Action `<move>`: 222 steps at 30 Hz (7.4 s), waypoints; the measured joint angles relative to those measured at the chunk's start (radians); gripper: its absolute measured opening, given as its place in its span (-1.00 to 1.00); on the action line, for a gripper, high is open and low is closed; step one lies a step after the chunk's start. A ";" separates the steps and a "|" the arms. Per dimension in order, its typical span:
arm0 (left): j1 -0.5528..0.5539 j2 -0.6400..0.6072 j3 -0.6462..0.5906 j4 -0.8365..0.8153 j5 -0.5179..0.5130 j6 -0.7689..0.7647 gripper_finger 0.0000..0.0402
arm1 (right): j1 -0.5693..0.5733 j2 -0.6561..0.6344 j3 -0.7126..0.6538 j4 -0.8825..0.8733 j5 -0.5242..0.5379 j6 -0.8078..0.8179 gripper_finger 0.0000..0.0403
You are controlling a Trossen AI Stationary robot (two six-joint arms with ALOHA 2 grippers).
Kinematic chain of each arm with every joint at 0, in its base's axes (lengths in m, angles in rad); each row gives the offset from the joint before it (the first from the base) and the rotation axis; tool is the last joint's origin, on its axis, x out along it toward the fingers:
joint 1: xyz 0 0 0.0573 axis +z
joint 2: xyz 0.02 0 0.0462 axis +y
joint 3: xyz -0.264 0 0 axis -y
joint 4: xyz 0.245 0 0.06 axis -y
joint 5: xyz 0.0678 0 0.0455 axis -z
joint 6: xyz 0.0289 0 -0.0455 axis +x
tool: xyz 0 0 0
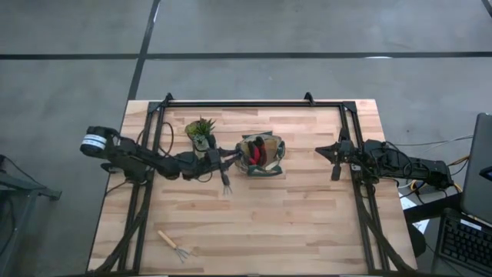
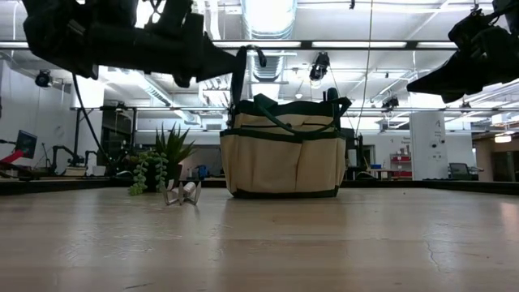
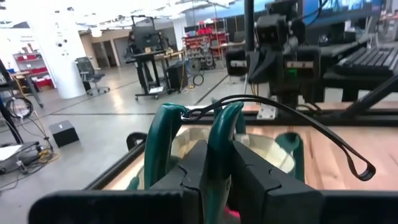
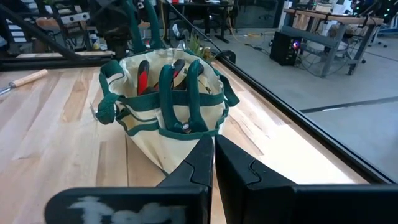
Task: Pick & Place Garden tools in Gardening bag
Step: Put the green shear scissors into the white gardening bag, then put the brown hand rake into the white gardening bag
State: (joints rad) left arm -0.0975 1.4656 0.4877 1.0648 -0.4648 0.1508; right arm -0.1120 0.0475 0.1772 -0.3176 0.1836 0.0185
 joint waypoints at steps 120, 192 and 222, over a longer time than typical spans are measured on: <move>-0.227 -0.030 -0.002 -0.869 0.154 -0.558 0.09 | 0.000 0.000 0.000 0.000 0.000 0.000 -0.96; -0.197 0.103 -0.002 -0.168 0.683 -1.012 -0.97 | 0.000 0.007 -0.004 0.078 -0.013 -0.456 -0.96; -0.320 0.323 0.222 -0.472 0.463 -0.519 -0.20 | 0.000 0.145 -0.145 0.474 0.020 0.262 -0.96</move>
State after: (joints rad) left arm -0.4178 1.7891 0.7097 0.5929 -0.0021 -0.3682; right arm -0.1116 0.1928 0.0322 0.1564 0.2031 0.2802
